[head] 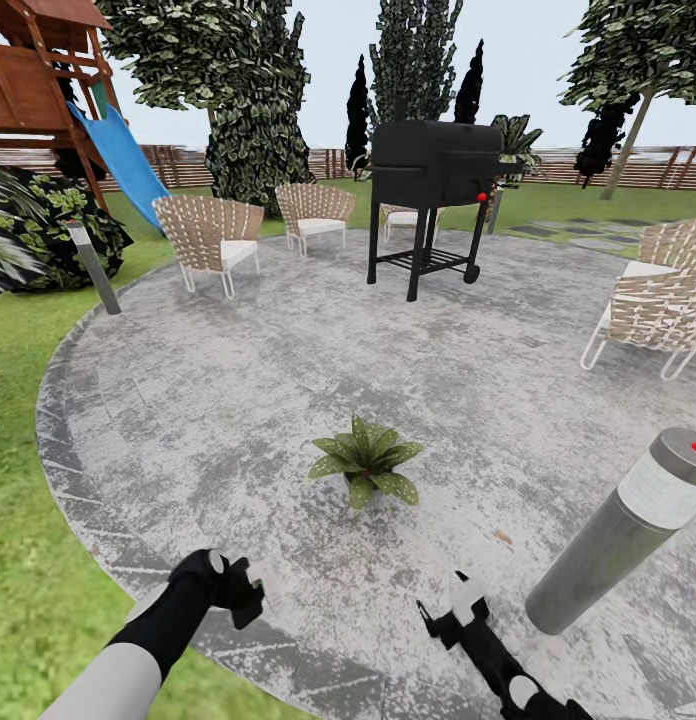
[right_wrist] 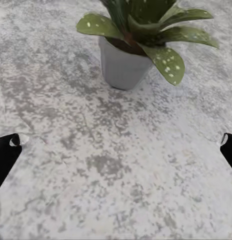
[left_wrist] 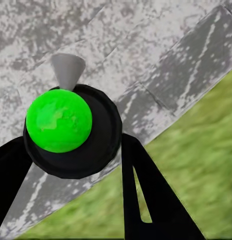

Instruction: Pick up the pesticide atomizer in the garden and spray insectifuge to fully cover both potted plants in the garden.

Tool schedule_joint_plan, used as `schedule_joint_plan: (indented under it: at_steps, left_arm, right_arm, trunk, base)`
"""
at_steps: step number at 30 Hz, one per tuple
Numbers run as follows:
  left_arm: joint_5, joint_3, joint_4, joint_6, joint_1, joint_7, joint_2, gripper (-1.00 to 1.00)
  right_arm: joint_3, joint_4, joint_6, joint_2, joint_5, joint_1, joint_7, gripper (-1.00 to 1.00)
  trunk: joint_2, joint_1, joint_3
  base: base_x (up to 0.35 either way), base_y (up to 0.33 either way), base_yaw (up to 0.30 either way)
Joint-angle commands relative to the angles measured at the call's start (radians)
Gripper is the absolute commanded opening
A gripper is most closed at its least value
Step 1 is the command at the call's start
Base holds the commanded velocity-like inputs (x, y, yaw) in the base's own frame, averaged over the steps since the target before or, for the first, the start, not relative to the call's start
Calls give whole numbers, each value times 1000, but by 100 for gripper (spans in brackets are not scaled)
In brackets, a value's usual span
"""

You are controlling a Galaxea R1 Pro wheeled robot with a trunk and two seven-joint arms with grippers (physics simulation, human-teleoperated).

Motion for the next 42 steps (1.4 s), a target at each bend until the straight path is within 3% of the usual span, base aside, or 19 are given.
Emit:
schedule_joint_plan:
  at_steps: [1, 4, 6, 8, 11, 13, 17, 20, 22, 23, 33, 35, 38, 42]
  left_arm:
    - [-1, -4, -3, 8, 0, -4, 3, -100]
    - [-2, -6, -4, 7, 0, -5, 5, -100]
    - [-25, -22, -3, -5, -4, -16, 7, -100]
    - [-62, -28, 1, -17, -18, -69, 9, -100]
    - [-102, -31, 6, -21, -30, -111, 13, -100]
    - [-110, -33, 7, -21, -32, -117, 13, -100]
    - [-111, -42, 6, -21, -32, -120, 12, -100]
    - [-112, -100, 0, -20, -32, -151, 12, -100]
    - [-112, -118, -2, -19, -32, -167, 11, -100]
    - [-112, -122, -3, -19, -32, -172, 10, -100]
    - [-112, -152, -6, -11, -38, -177, -20, -100]
    - [-113, -154, -5, -8, -50, -184, -30, -100]
    - [-114, -171, -5, -4, -60, -196, -47, -100]
    - [-114, -202, -5, 42, -67, -199, -52, -100]
  right_arm:
    - [6, -1, 29, -1, -3, -26, 62, 100]
    - [6, -25, 140, -1, -2, -80, 194, 100]
    - [6, -52, 218, -1, 0, -134, 339, 100]
    - [6, -67, 239, -1, 19, -193, 455, 100]
    - [6, -73, 247, 0, 116, -260, 593, 100]
    - [6, -74, 249, 1, 149, -291, 662, 100]
    - [6, -80, 268, 9, 165, -348, 814, 100]
    - [7, -139, 347, 10, 166, -370, 910, 100]
    - [7, -165, 369, 11, 167, -373, 940, 100]
    - [8, -172, 374, 11, 167, -374, 947, -100]
    - [11, -181, 422, 23, 233, -374, 955, -100]
    - [11, -180, 447, 63, 236, -374, 955, -100]
    - [11, -182, 477, 100, 236, -374, 954, -100]
    - [11, -182, 485, 130, 237, -374, 954, -100]
  trunk:
    - [0, 0, -1]
    - [0, 0, -1]
    - [0, 0, -1]
    - [0, 0, -1]
    - [0, 0, -1]
    - [0, 0, -1]
    - [0, 0, -1]
    - [0, 0, -1]
    - [0, 0, -1]
    - [0, 0, -1]
    - [0, 0, -1]
    - [0, 0, -1]
    - [0, 0, -1]
    - [0, 0, -1]
  base:
    - [0, 0, 0]
    - [0, 0, 0]
    - [0, 0, 0]
    - [0, 0, 0]
    - [0, 0, 0]
    - [0, 0, 0]
    - [0, 0, 0]
    - [0, 0, 0]
    - [0, 0, 0]
    - [0, 0, 0]
    - [0, 0, 0]
    - [0, 0, 0]
    - [0, 0, 0]
    - [0, 0, 0]
